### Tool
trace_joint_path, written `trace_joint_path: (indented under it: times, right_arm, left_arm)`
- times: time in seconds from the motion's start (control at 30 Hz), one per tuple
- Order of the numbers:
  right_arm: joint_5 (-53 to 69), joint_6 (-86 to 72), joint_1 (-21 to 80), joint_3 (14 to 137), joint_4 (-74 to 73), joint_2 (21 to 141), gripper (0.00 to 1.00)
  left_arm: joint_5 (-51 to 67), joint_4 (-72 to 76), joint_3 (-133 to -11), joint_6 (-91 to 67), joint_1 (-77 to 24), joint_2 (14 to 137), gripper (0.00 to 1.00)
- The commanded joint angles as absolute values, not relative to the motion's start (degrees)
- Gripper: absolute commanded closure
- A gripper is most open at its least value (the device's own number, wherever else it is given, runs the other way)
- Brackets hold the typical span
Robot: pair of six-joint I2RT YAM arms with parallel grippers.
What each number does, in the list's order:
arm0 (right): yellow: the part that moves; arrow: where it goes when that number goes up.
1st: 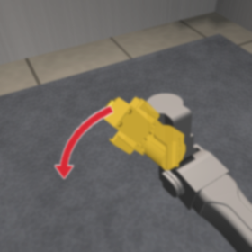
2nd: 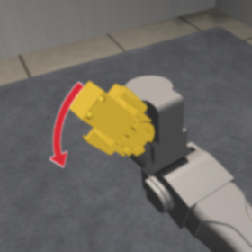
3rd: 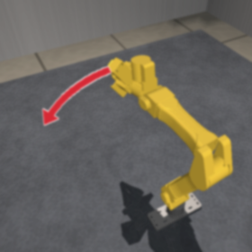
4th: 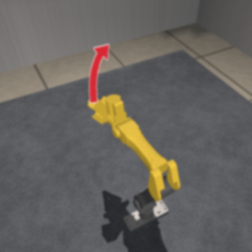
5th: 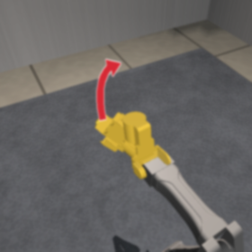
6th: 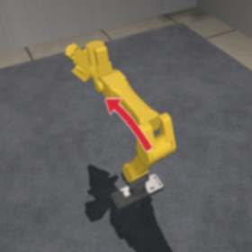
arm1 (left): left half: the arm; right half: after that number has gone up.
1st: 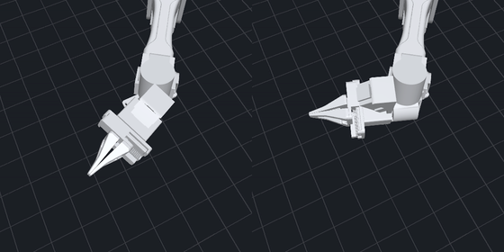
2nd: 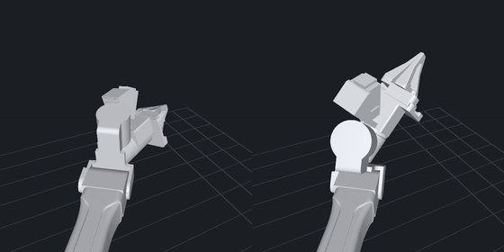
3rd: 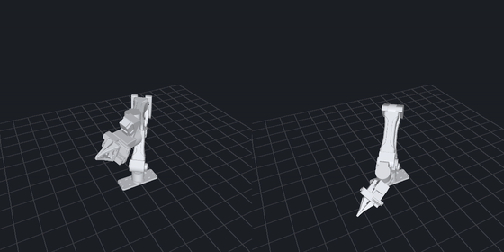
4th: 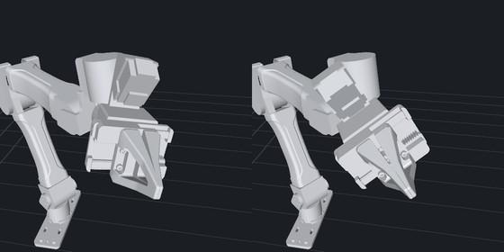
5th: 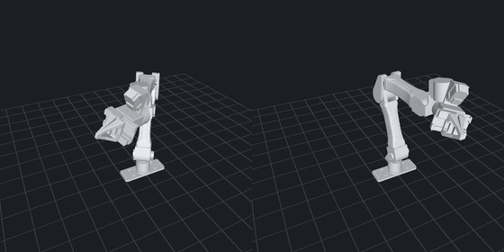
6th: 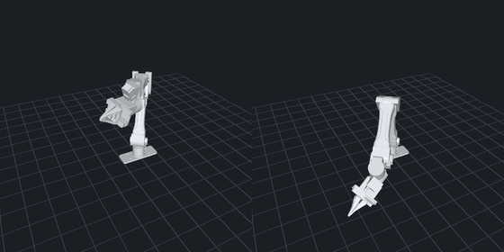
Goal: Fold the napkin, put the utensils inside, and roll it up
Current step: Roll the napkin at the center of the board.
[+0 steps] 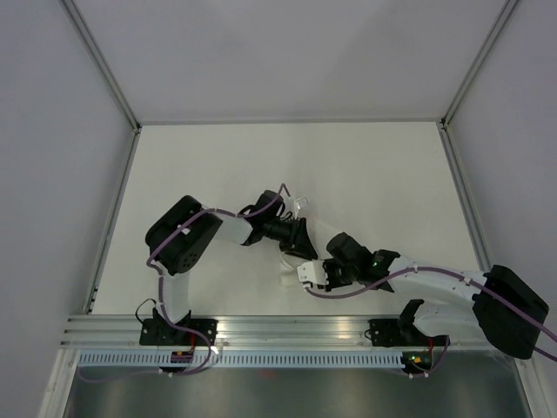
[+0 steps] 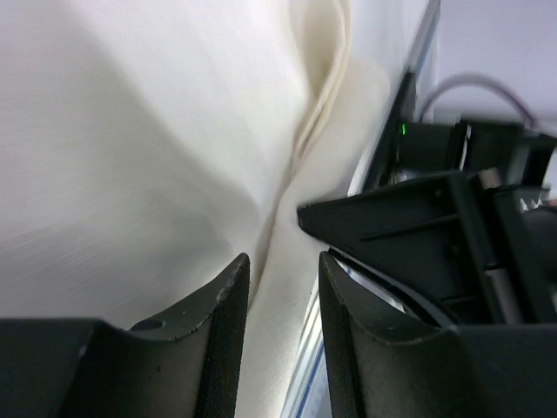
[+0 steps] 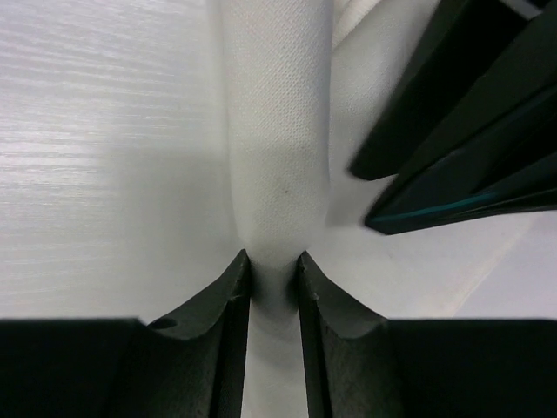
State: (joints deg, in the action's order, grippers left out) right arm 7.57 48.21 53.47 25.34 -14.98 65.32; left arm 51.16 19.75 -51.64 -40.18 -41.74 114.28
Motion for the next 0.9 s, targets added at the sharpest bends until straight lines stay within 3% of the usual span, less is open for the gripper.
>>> trace_joint_path:
  times: [0.0,0.27,0.47,0.63,0.73,0.87]
  right_arm:
    - [15.46,49.65,49.32,30.12,-23.45,71.44,0.92]
    - [26.97,57.47,38.16,44.98,-34.44,88.29,0.92]
    - [38.92,66.42,31.39,68.17,-54.37,110.07,0.92]
    - [44.11,71.27,28.83,86.11,-70.73,123.03,0.92]
    - [44.48,71.89,27.69,92.18,-75.23,128.83,0.92]
    - [43.95,70.93,27.16,96.24,-77.87,134.03,0.92]
  left_arm:
    - [43.95,17.67,-50.63,-40.61,-36.49,105.94,0.57]
    - [27.27,11.18,-48.69,-36.13,-25.77,88.44,0.57]
    - [11.79,4.57,-49.05,-28.66,-25.14,71.85,0.57]
    - [2.56,7.72,-41.76,-24.62,-25.93,59.61,0.57]
    - [-4.81,7.91,-40.96,-16.02,-31.53,55.64,0.54]
    - [-19.58,8.43,-42.8,-0.38,-50.22,61.42,0.52]
